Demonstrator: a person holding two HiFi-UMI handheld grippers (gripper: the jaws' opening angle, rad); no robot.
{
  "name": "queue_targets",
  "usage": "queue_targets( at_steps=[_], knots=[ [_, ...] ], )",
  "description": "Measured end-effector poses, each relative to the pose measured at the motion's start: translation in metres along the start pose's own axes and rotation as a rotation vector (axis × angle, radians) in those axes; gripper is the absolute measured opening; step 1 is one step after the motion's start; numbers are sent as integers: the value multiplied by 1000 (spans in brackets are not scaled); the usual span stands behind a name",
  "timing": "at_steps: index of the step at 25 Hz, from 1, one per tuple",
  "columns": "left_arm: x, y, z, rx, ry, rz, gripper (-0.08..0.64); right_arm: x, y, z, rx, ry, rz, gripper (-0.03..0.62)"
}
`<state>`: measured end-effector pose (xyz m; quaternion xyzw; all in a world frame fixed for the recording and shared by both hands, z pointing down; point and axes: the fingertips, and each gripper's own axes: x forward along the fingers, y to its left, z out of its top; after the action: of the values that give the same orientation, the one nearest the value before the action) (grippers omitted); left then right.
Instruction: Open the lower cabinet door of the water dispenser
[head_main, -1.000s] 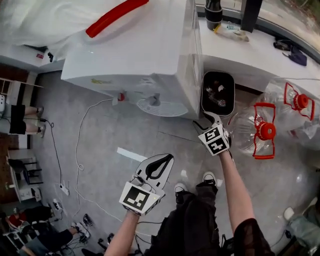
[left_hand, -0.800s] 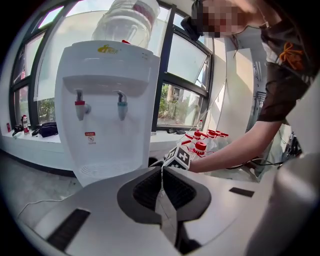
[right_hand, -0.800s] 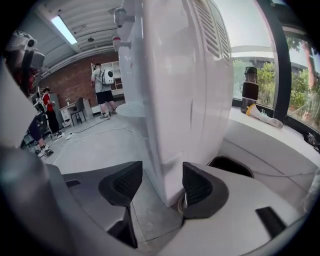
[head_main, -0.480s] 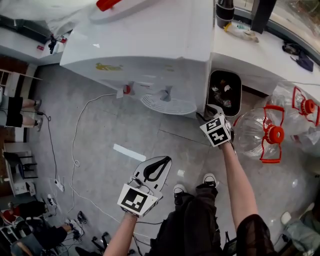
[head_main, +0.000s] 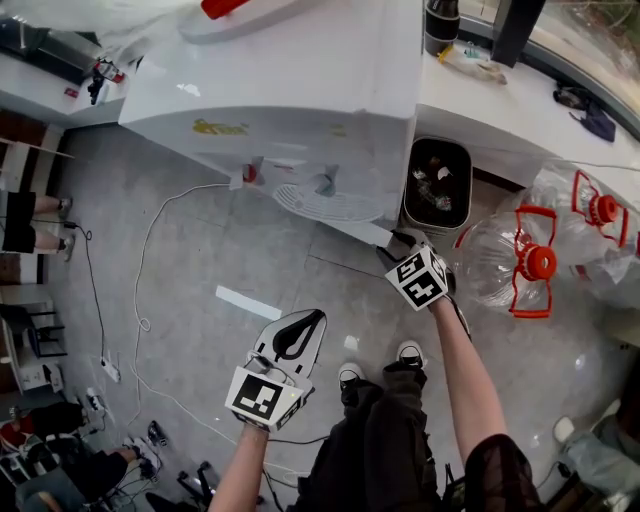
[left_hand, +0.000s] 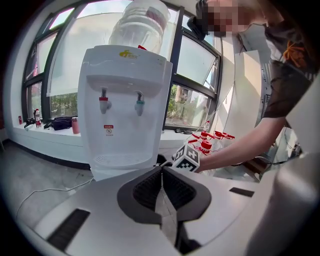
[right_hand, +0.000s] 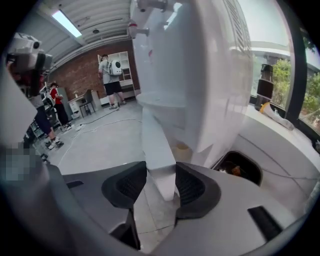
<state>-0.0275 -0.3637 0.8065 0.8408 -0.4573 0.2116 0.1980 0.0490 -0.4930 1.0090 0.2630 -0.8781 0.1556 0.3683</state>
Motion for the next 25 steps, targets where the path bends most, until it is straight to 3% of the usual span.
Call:
queue_targets(
  at_steps=[6,11,17,25],
  knots=[
    [-19,-8,5,-6,6,4,20,0,78,-11,34,7,116,193],
    [-49,7,-5,-51,6,67,20,5,142,-9,77,28,219,192],
    [-102,42,-38,-123,12,175,20,28,213,7,40,55,342,189],
    [-162,86,-80,-204,12,304,20,74,291,43,-89,88,462,189]
  ],
)
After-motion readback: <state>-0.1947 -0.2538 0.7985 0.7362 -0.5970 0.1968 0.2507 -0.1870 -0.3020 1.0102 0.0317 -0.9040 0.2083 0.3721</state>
